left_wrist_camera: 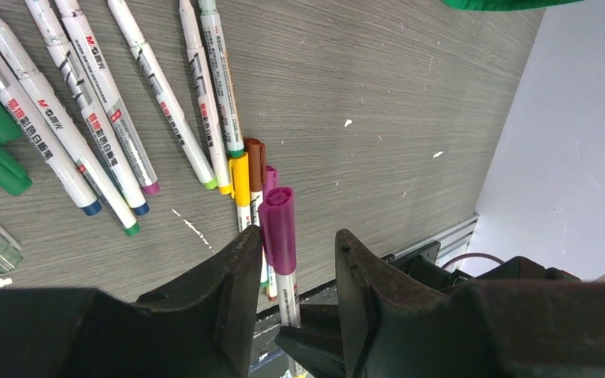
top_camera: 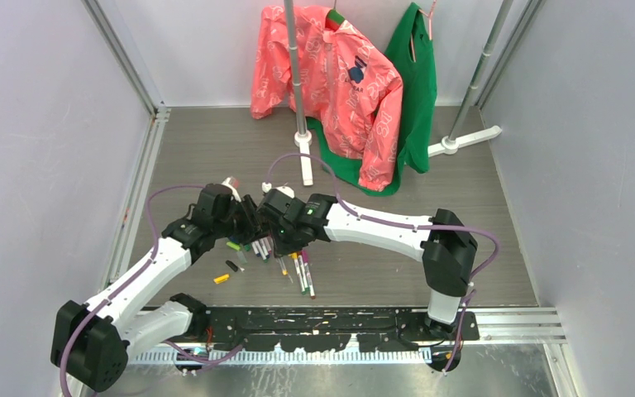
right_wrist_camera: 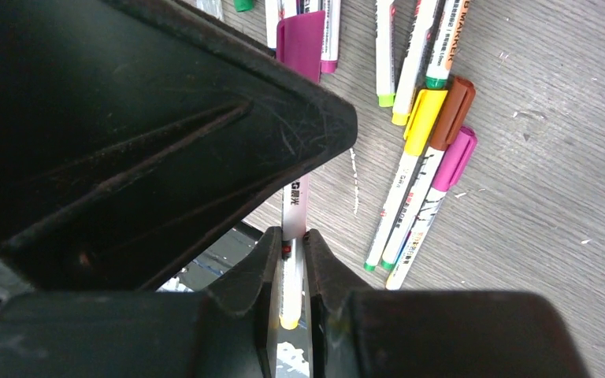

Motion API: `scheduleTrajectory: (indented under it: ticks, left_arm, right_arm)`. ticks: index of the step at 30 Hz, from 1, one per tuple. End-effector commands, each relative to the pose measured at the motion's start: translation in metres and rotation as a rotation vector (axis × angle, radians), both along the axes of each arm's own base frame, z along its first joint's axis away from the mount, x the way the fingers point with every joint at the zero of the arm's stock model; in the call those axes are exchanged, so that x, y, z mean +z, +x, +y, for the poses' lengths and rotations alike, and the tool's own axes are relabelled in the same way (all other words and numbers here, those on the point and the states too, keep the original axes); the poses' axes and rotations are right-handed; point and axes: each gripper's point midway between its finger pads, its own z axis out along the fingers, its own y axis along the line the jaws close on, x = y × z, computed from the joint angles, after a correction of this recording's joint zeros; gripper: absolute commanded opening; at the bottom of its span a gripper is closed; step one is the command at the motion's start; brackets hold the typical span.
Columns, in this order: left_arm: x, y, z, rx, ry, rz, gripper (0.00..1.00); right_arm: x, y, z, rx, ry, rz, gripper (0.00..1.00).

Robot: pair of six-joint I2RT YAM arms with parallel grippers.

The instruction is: Open the pen caps

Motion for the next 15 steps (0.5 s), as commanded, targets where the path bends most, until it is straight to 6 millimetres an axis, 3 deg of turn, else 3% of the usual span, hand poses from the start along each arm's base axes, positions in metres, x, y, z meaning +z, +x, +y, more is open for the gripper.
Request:
scheduleTrajectory:
  ticks: [1, 11, 13, 15]
  left_arm:
    - [0.0116, 0.012, -0.002, 0.012, -0.003, -0.057, 0.4]
    - [0.0058, 0.0154, 0.003, 0.031, 0.038, -0.044, 0.37]
    - [0.0047, 0.0161, 0.0036, 0.041, 0.037, -0.042, 0.33]
    - [0.0059, 0.0176, 0.0031, 0.046, 0.032, -0.046, 0.18]
  right_arm:
    - [0.0286, -0.0012, 0.0187, 0.018, 0.106, -0.02, 0.01]
    - [0.0327, -0.0024, 0.0194, 0.005, 0.137, -0.022, 0.01]
    - [0.0323, -0.0031, 0.0181, 0.002, 0.136, -0.02, 0.01]
    - [0.0322, -0.0035, 0.0179, -0.005, 0.143, -0.018, 0.01]
